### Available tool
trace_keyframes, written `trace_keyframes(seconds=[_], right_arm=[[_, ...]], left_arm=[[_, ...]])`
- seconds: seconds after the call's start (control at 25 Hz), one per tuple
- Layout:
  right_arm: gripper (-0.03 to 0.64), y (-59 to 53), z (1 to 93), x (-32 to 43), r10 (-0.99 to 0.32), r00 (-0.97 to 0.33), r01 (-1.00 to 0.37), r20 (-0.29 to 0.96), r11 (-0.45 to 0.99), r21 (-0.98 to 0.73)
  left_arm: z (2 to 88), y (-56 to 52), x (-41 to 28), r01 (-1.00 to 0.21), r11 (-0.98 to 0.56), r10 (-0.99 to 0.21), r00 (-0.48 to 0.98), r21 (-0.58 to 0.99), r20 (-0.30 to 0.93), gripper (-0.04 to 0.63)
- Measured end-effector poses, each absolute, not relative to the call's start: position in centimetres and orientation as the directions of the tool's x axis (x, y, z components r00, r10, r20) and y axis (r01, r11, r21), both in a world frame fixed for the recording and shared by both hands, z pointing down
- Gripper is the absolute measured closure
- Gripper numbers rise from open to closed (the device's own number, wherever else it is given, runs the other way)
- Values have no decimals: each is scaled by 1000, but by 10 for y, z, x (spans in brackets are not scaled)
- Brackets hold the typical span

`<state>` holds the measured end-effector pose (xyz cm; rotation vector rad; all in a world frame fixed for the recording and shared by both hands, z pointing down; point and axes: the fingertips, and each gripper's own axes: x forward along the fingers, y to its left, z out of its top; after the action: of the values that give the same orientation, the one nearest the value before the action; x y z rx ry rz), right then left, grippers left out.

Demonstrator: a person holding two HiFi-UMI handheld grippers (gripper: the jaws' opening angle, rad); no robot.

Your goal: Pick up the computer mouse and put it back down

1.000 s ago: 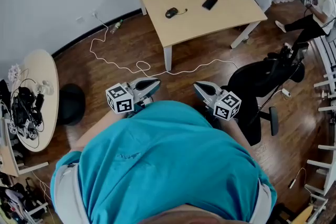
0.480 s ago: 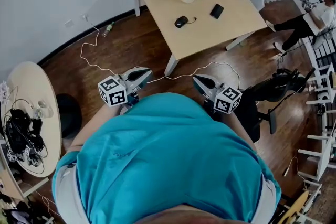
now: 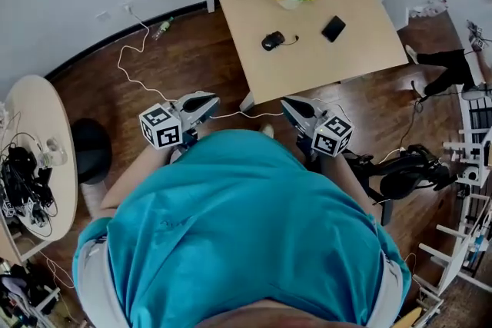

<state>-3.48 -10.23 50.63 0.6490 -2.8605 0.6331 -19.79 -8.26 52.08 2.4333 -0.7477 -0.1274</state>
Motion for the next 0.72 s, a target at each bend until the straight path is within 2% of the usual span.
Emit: trace_keyframes(seconds=[0.2,0.32,0.48,0.72], right_arm=[[614,-177,512,1,-268,-943,-322,199,885,-336],[614,-213,516,22,-209,-954,-269,212,911,-313],[614,-242,527,39,-214,-956,-272,199,899,-343],[614,-262,554,54,-306,-916,-389,260,835,-390]], left_arm=[[517,-145,-140,-567,-625,-603,787,536,130,589],[519,-182,-103,-606,-625,-600,776,493,194,589],[533,-227,-82,-656,-612,-586,751,443,303,589],[580,-300,-62,-637,-670,-479,763,380,434,463]])
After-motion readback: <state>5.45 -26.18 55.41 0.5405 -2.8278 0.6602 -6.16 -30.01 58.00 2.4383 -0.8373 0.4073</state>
